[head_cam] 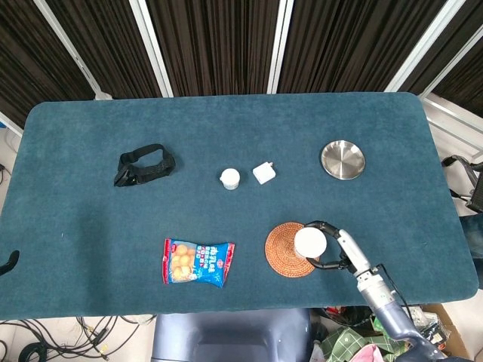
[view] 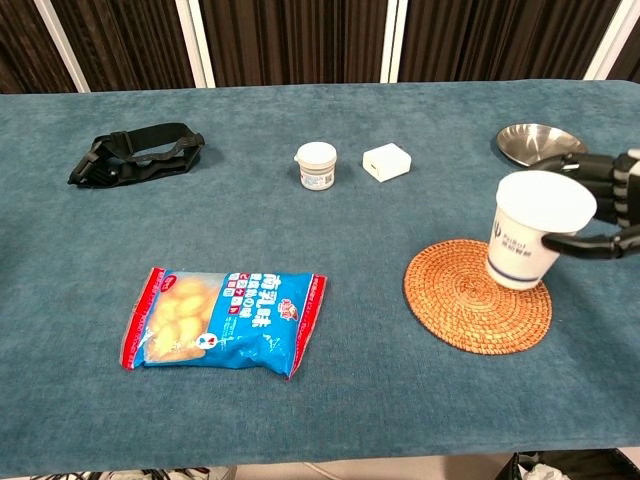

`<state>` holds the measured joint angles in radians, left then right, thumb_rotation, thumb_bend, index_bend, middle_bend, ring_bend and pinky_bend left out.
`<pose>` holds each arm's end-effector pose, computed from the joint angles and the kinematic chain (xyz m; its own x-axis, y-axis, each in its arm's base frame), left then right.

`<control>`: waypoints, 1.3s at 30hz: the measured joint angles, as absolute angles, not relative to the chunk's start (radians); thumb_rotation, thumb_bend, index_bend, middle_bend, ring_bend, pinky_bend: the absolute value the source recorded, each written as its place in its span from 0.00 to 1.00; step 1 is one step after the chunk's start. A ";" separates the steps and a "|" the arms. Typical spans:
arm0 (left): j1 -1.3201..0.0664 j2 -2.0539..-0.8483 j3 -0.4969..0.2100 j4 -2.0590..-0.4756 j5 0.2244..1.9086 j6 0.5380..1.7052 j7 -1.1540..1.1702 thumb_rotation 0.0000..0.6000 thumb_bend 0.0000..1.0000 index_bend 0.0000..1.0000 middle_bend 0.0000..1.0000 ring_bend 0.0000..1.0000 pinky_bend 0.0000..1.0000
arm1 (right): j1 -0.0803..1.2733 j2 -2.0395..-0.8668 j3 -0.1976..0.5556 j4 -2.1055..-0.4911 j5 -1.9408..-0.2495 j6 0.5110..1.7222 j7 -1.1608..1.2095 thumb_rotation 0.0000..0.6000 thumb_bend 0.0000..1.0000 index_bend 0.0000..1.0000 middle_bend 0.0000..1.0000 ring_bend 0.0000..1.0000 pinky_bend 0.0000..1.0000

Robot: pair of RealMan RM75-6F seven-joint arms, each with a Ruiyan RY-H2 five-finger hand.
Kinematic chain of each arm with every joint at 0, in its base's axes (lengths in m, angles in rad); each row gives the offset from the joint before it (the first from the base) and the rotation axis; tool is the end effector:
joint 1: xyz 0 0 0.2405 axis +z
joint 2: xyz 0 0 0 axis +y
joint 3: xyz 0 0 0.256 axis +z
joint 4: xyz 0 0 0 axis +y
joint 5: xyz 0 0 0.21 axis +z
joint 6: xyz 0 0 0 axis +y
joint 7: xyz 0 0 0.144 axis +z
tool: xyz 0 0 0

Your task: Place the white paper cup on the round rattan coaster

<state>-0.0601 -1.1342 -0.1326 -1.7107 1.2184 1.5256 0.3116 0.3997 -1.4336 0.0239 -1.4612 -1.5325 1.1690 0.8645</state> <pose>-0.3240 0.1829 0.1742 0.5434 -0.0173 0.8393 0.8064 0.2884 -0.5162 -0.2437 -0.2535 0.0217 -0.4716 -0.4253 0.7724 -0.8472 -0.0245 -0.5308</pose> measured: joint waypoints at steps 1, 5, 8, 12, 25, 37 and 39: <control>-0.060 -1.134 -0.133 -1.711 1.218 1.525 0.312 1.00 0.25 0.00 0.03 0.00 0.00 | 0.399 -1.438 0.022 -1.460 -1.533 1.169 0.865 1.00 0.17 0.31 0.28 0.28 0.12; -0.060 -1.134 -0.132 -1.711 1.219 1.525 0.312 1.00 0.25 0.00 0.03 0.00 0.00 | 0.397 -1.461 0.019 -1.444 -1.539 1.172 0.861 1.00 0.17 0.31 0.28 0.28 0.12; -0.060 -1.133 -0.133 -1.711 1.218 1.525 0.310 1.00 0.25 0.00 0.03 0.00 0.00 | 0.399 -1.472 0.017 -1.433 -1.545 1.173 0.863 1.00 0.17 0.31 0.28 0.28 0.12; -0.061 -1.134 -0.132 -1.711 1.218 1.523 0.311 1.00 0.25 0.00 0.03 0.00 0.00 | 0.402 -1.486 0.017 -1.416 -1.545 1.168 0.860 1.00 0.17 0.31 0.28 0.28 0.12; -0.060 -1.133 -0.135 -1.712 1.214 1.524 0.309 1.00 0.25 0.00 0.03 0.00 0.00 | 0.413 -1.528 0.025 -1.352 -1.528 1.145 0.880 1.00 0.16 0.30 0.24 0.25 0.12; -0.060 -1.132 -0.135 -1.714 1.213 1.524 0.310 1.00 0.25 0.00 0.03 0.00 0.00 | 0.418 -1.534 0.007 -1.328 -1.548 1.138 0.894 1.00 0.12 0.14 0.10 0.12 0.12; -0.060 -1.132 -0.135 -1.714 1.213 1.524 0.310 1.00 0.25 0.00 0.03 0.00 0.00 | 0.418 -1.534 0.003 -1.326 -1.552 1.138 0.901 1.00 0.11 0.10 0.04 0.07 0.12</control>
